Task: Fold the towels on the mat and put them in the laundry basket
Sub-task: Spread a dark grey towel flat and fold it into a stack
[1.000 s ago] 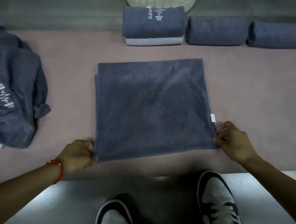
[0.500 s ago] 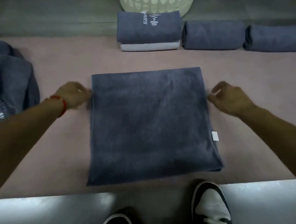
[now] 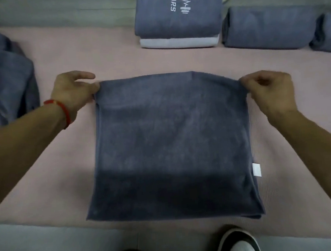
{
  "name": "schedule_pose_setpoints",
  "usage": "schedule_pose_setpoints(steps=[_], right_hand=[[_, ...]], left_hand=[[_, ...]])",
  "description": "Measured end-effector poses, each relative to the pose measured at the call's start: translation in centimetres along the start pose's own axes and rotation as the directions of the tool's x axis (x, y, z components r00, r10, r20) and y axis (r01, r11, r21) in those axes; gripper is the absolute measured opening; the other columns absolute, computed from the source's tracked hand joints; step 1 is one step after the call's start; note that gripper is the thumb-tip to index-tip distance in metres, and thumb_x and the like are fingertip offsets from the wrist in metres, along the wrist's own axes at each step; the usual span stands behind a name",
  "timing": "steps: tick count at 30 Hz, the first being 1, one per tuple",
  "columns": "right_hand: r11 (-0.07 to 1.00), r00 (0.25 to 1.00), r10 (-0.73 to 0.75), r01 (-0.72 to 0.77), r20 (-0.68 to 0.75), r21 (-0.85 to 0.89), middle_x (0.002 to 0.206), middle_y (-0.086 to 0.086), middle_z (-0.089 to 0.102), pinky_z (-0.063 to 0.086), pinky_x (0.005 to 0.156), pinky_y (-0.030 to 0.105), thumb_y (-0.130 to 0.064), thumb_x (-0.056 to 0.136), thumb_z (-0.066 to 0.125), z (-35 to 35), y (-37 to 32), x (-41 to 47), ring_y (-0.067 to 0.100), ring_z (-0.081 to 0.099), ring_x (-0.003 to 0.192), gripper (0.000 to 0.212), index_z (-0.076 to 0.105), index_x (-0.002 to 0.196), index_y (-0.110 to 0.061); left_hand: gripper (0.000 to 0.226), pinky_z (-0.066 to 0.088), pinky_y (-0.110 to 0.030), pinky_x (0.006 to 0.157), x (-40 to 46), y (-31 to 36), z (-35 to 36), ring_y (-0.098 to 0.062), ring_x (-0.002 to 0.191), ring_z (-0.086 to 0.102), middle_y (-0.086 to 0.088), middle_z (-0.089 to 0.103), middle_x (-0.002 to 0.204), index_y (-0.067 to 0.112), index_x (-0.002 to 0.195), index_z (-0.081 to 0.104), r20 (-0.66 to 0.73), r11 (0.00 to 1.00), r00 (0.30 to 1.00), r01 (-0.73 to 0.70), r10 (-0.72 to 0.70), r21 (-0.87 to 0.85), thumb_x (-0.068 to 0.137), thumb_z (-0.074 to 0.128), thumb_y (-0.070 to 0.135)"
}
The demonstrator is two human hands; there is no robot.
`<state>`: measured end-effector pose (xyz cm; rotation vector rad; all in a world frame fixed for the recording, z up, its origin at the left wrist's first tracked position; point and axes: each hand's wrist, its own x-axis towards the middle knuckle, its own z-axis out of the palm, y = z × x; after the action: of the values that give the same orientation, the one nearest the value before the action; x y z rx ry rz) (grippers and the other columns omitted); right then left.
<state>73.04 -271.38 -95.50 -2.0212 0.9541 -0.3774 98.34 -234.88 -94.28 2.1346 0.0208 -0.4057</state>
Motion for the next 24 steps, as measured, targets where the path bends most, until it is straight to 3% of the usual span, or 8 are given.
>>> schedule_pose_setpoints(steps=[3,6,10,13,15,18,20,24], right_hand=[[0.998,0.991,0.039,-0.046,0.128,0.051,0.075,-0.008,0.075,0.060,0.082,0.034,-0.019,0.086,0.080,-1.2,1.8,-4.1,0.011,0.068,0.071,0.010,0.076,0.080,-0.026],[0.991,0.964,0.136,-0.133,0.231,-0.029,0.076,0.002,0.074,0.060,0.081,0.036,-0.020,0.083,0.083,-1.2,3.1,-5.4,0.022,0.071,0.071,0.014,0.069,0.084,-0.020],[0.979,0.990,0.126,-0.115,0.058,-0.167,0.092,0.003,0.071,0.049,0.068,0.025,-0.046,0.086,0.077,-0.8,2.4,-3.7,0.021,0.067,0.079,0.038,0.060,0.104,-0.017],[0.964,0.989,0.101,-0.070,0.108,-0.258,0.094,0.005,0.067,0.047,0.073,0.027,-0.033,0.090,0.075,-0.2,1.3,-1.4,0.022,0.062,0.085,0.038,0.059,0.121,-0.018],[0.951,0.968,0.152,-0.088,0.202,-0.297,0.098,0.006,0.070,0.051,0.080,0.030,-0.022,0.090,0.076,0.2,0.6,0.3,0.023,0.064,0.091,0.037,0.062,0.125,-0.022],[0.952,0.945,0.245,-0.192,0.218,-0.237,0.106,0.007,0.073,0.056,0.084,0.028,-0.017,0.087,0.078,0.2,0.3,2.2,0.024,0.067,0.098,0.026,0.074,0.112,-0.021],[0.965,0.971,0.206,-0.180,0.125,-0.191,0.102,0.002,0.074,0.056,0.075,0.020,-0.018,0.086,0.079,-0.4,0.0,3.1,0.021,0.068,0.097,0.016,0.078,0.102,-0.022],[0.967,0.987,0.138,-0.152,0.077,0.205,0.088,-0.008,0.074,0.059,0.082,0.029,-0.009,0.087,0.076,-1.0,-1.0,4.1,0.012,0.069,0.086,0.015,0.077,0.092,-0.023]], left_hand=[[0.036,0.052,-0.015,0.054,-4.8,-2.5,-1.9,-0.016,0.065,0.058,-0.008,0.065,0.085,0.013,0.115,0.065,0.129,0.997,0.990,-0.058,0.051,0.049,0.085,0.071,-0.006],[0.042,0.054,-0.016,0.052,-6.5,-4.6,-2.1,-0.017,0.068,0.059,-0.011,0.062,0.089,0.010,0.115,0.061,0.201,0.994,0.977,0.050,-0.069,0.097,0.082,0.069,-0.014],[0.026,0.053,-0.022,0.052,-4.9,-4.4,-1.1,-0.013,0.062,0.061,-0.009,0.065,0.086,0.018,0.097,0.057,0.126,0.998,0.990,0.059,-0.057,-0.009,0.085,0.073,0.001],[0.024,0.049,-0.027,0.054,-2.3,-3.5,-0.2,-0.018,0.067,0.062,-0.005,0.069,0.086,0.020,0.094,0.055,0.101,0.999,0.995,0.013,-0.017,0.044,0.086,0.078,0.023],[0.025,0.050,-0.025,0.049,-0.7,-2.8,0.3,-0.022,0.070,0.062,-0.009,0.069,0.089,0.016,0.100,0.059,0.093,0.997,0.995,0.040,-0.047,0.073,0.085,0.079,0.022],[0.018,0.049,-0.017,0.043,0.9,-1.5,0.4,-0.019,0.065,0.059,-0.012,0.064,0.086,0.013,0.096,0.066,0.090,0.995,0.992,0.090,-0.093,0.039,0.085,0.077,0.007],[0.015,0.053,-0.018,0.050,1.5,-0.6,-0.1,-0.014,0.063,0.060,-0.007,0.065,0.081,0.017,0.088,0.069,0.087,0.996,0.993,0.087,-0.086,-0.019,0.084,0.077,0.006],[0.012,0.055,-0.022,0.061,3.2,1.3,-1.1,-0.010,0.066,0.062,0.000,0.066,0.081,0.021,0.084,0.069,0.112,0.972,0.988,0.126,-0.106,-0.198,0.089,0.073,0.010]])
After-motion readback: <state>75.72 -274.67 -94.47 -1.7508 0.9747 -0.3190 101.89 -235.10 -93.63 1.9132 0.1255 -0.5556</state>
